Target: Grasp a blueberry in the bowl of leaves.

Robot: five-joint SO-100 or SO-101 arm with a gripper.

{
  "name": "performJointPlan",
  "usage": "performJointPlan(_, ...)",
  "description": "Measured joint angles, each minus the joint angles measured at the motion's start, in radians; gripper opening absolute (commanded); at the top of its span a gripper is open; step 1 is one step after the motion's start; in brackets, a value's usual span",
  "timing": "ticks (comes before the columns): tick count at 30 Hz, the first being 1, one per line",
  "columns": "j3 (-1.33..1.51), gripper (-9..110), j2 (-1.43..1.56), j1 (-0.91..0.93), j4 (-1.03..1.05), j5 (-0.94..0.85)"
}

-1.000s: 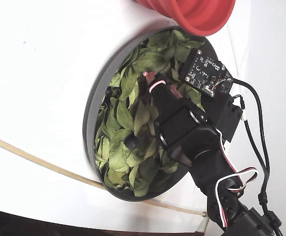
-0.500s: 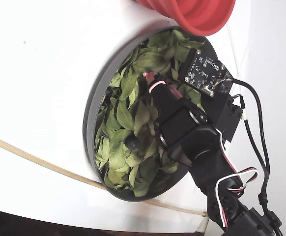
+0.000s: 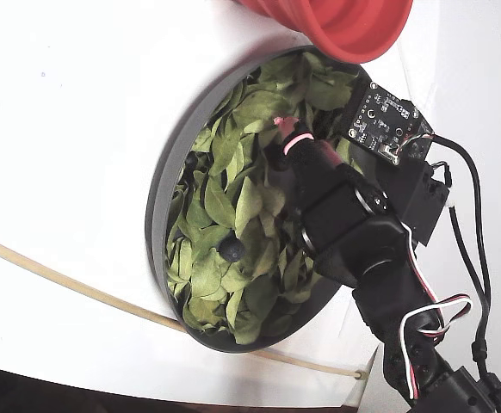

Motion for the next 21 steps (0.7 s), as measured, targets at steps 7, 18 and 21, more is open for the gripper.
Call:
performJointPlan(7, 0.011, 18, 0.002, 0.0, 0.0, -0.015)
performJointPlan(18, 0.043, 18, 0.003, 0.026, 0.0, -0.029)
performJointPlan(21, 0.048, 18, 0.003, 0.029, 0.0, -0.029)
